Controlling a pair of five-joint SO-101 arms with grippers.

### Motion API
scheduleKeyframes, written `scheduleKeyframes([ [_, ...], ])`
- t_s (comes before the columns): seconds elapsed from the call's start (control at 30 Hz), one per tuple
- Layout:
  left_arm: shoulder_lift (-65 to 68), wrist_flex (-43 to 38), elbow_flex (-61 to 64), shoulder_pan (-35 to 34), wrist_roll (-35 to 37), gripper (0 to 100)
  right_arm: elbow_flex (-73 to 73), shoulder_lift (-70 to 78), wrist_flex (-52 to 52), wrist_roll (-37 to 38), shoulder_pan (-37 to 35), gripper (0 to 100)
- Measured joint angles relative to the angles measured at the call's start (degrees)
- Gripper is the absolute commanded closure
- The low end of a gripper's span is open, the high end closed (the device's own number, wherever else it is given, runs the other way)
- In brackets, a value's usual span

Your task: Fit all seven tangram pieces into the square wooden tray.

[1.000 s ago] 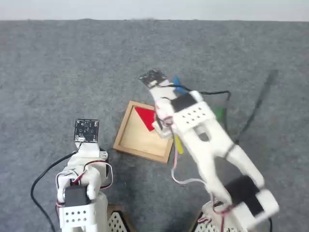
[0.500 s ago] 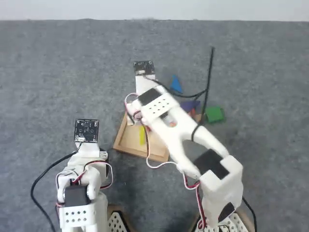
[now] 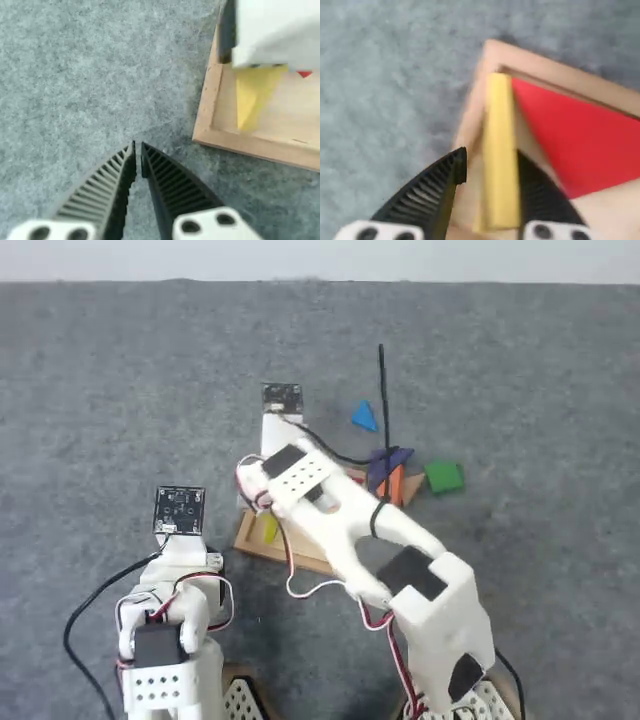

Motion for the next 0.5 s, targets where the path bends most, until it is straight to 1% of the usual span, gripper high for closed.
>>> scheduleKeyframes([
  [0.1, 0.0, 0.0, 0.0, 0.0, 0.0, 98, -0.79, 0.09, 0.26, 0.0, 0.0, 77.2],
  [0.27, 0.0, 0.0, 0.0, 0.0, 0.0, 98, -0.79, 0.09, 1.14, 0.0, 0.7, 77.9],
  [0.5, 0.0, 0.0, 0.0, 0.0, 0.0, 98, 0.7, -2.64, 1.93, 3.25, 2.64, 77.9],
])
